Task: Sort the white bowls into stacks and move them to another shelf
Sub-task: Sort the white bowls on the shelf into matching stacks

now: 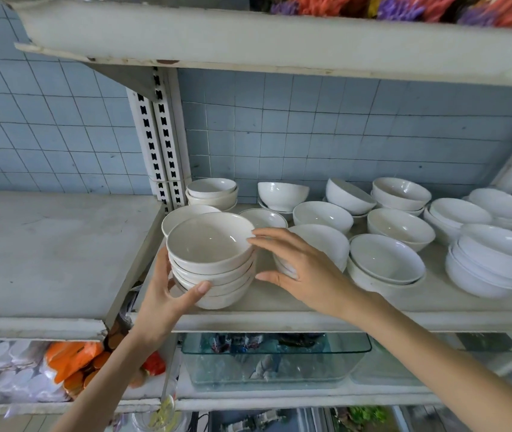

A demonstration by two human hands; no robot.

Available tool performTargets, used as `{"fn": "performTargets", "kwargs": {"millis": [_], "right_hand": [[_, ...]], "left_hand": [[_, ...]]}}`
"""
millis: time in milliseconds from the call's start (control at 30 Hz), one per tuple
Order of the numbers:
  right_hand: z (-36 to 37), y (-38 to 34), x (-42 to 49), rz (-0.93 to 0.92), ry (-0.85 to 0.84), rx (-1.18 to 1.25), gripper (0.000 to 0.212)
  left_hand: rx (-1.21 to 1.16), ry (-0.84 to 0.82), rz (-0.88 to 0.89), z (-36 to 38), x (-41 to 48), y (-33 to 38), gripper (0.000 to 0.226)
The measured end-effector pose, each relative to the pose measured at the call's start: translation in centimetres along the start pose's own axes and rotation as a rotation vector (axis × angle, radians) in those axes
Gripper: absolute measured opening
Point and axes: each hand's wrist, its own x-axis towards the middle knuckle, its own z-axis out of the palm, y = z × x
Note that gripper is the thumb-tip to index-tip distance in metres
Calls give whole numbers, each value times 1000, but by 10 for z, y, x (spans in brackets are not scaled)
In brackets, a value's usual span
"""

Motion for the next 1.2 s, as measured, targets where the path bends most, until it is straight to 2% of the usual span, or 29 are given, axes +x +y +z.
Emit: {"fn": "performTargets", "kwargs": {"millis": [100, 267, 400, 533, 700, 800, 933, 1033, 1200], "right_hand": [[-10, 12, -15, 70, 88, -39, 38], [-27, 31, -40, 208, 211, -113, 23], [-39, 40, -51, 334, 145, -117, 27], [-40, 48, -54, 318, 88, -104, 19], [-41, 48, -50, 360, 34, -140, 17], [-43, 48, -48, 354, 6, -156, 13], [-43, 49, -48, 314, 6, -135, 12], [-43, 54, -48, 274, 26, -110, 11], [-41, 63, -49, 247, 58, -29, 17]], "left_hand": [[-17, 5, 23, 3, -2, 4, 95], [0, 22, 81, 9, -4, 18, 72], [-7, 41, 102, 13, -7, 23, 74], [-23, 48, 115, 13, -13, 17, 86], [164, 162, 132, 27, -31, 13, 89], [439, 210, 335, 46, -48, 18, 88], [520, -45, 580, 77, -61, 23, 81], [449, -220, 475, 101, -59, 30, 75], [329, -169, 202, 133, -35, 29, 85]]}}
